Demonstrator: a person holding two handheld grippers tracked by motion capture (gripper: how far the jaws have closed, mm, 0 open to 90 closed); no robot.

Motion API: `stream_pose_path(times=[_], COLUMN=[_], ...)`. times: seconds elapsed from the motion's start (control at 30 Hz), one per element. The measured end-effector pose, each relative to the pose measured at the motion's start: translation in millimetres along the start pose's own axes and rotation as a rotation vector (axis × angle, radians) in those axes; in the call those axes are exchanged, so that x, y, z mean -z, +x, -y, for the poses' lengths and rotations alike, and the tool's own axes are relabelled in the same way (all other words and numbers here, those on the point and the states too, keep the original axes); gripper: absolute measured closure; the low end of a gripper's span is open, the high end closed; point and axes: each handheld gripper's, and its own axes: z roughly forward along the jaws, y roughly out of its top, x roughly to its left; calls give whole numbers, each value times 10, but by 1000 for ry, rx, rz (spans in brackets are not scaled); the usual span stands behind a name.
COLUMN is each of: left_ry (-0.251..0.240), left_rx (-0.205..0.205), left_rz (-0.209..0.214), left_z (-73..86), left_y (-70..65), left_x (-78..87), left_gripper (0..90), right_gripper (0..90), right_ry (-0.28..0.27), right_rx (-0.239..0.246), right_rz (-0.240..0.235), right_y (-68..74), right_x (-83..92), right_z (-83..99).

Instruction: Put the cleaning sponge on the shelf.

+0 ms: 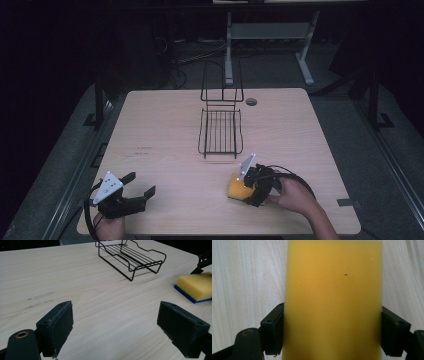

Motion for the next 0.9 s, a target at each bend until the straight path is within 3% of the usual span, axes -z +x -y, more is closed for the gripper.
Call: stream_pose_path(times=[0.5,0.9], left_ry=[0,1], left_rx=[-1,0], left_rz=[2,1], left_z=[0,0], left_y=[-6,1], left_x=[-9,-9], left_gripper=[128,128], right_gripper=[217,218], right_ry=[18,3], right_rx=[48,46], right_rz=[-3,-31], right_y=[-31,-78], right_x=[85,119], right_z=[-178,-246])
